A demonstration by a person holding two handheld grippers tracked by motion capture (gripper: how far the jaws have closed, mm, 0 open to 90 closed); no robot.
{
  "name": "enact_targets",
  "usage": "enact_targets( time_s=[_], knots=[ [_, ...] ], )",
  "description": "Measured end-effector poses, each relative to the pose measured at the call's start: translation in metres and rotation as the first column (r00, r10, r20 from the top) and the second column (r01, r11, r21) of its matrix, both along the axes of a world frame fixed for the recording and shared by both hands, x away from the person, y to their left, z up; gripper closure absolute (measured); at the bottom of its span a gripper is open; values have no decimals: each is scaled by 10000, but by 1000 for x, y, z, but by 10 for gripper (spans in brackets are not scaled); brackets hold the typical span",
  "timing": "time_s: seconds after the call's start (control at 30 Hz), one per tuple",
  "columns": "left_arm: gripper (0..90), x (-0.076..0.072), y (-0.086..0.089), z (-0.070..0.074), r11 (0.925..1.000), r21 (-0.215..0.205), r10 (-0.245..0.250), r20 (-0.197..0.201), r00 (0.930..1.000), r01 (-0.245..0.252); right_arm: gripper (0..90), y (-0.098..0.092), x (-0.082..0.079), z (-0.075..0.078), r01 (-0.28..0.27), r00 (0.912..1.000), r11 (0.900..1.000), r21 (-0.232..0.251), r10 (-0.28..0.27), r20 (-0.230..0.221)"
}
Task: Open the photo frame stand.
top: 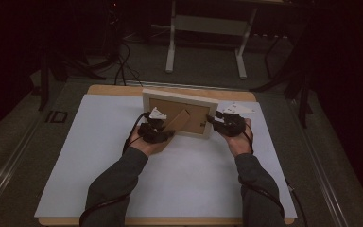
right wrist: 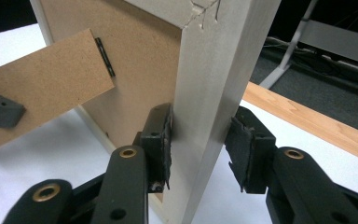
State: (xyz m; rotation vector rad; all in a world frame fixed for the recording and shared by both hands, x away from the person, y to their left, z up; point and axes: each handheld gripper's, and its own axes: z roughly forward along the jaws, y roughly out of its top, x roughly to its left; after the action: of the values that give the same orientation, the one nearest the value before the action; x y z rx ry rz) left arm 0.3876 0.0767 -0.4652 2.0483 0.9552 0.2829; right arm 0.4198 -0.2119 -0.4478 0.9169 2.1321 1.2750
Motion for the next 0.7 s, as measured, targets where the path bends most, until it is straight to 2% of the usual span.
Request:
enact_targets(
  time_s=[0.33,0.5,0.63,0.7],
  knots=[
    [747,-8,-10,6,9987,-205,-464,276,9985,470,606,2,4,1,82,9999,9996,-281,-78,120],
    [759,-11,-14,2,9981,-202,-570,292,9980,576,604,2,5,3,62,9998,9985,-537,-53,171],
    [765,-12,-15,1,9978,-323,-575,264,9980,583,605,2,5,3,58,9999,9987,-499,-52,135],
    [764,-14,-17,2,9975,-254,-654,310,9974,662,611,1,6,3,90,9999,9991,-425,-85,115]
  ],
)
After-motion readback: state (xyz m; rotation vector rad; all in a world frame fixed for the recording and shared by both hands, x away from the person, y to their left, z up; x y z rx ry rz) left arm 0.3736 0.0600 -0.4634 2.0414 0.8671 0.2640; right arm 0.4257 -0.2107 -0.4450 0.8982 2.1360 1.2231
